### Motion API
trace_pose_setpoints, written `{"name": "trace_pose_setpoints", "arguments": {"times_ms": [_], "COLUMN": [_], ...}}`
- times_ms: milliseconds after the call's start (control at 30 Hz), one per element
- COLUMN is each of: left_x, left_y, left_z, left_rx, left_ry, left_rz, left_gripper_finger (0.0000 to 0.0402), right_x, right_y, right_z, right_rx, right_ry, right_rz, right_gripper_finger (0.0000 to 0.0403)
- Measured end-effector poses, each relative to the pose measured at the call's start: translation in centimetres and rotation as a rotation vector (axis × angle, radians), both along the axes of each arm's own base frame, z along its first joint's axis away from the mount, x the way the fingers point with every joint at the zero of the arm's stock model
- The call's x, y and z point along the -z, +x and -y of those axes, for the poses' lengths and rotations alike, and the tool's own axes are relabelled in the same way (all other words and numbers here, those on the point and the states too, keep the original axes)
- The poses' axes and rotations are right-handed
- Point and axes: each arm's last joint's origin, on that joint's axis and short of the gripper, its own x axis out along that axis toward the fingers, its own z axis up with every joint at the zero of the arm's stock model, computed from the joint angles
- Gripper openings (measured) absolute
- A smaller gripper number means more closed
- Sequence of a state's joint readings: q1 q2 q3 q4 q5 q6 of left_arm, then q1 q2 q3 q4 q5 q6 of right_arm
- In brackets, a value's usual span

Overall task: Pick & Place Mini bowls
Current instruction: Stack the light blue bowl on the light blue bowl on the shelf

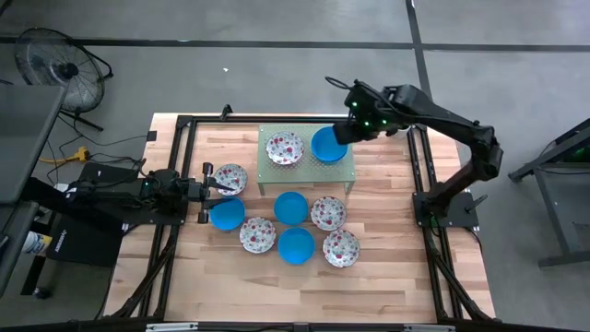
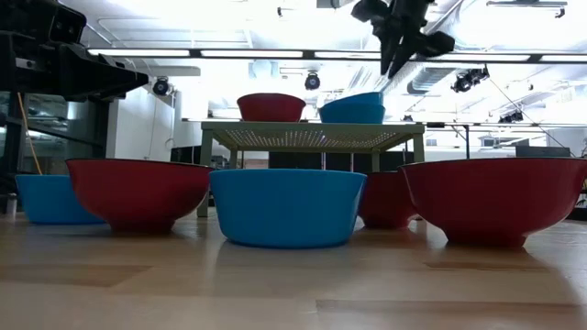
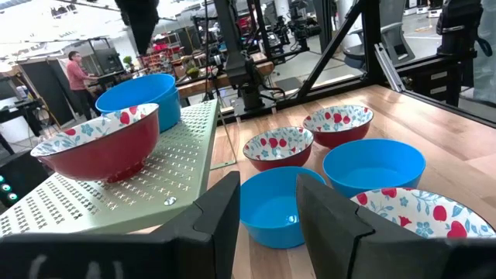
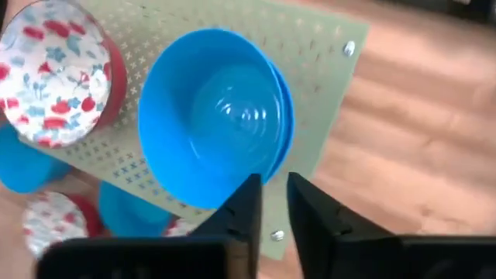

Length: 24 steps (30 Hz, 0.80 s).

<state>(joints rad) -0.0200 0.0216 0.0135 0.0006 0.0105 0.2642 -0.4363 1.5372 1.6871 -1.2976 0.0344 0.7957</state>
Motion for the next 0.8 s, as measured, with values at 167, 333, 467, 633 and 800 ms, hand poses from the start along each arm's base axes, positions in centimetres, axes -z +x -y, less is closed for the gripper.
{"name": "trace_pose_setpoints", "arguments": {"times_ms": [167, 333, 467, 633, 800], "left_x": [0.0, 0.0, 0.0, 0.0, 0.0], "left_y": [0.0, 0.0, 0.0, 0.0, 0.0], "left_z": [0.0, 0.0, 0.0, 0.0, 0.0], "left_rx": [0.0, 0.0, 0.0, 0.0, 0.0], "left_ry": [0.0, 0.0, 0.0, 0.0, 0.0], "left_rz": [0.0, 0.0, 0.0, 0.0, 0.0], "left_gripper_finger": [0.0124, 0.0124, 0.0124, 0.0124, 0.0124], "right_x": [-0.9, 0.0, 2.9, 5.2, 6.9], "right_y": [-0.2, -0.1, -0.4, -1.6, -2.2], "right_z": [-1.5, -2.9, -4.1, -4.8, -4.9], "right_rx": [-0.085, -0.108, -0.139, -0.096, -0.098], "right_ry": [-0.176, -0.317, -0.421, -0.556, -0.602], "right_rz": [-0.04, 0.057, 0.182, 0.25, 0.3], "right_gripper_finger": [0.0008, 0.0002, 0.0001, 0.0, 0.0]}}
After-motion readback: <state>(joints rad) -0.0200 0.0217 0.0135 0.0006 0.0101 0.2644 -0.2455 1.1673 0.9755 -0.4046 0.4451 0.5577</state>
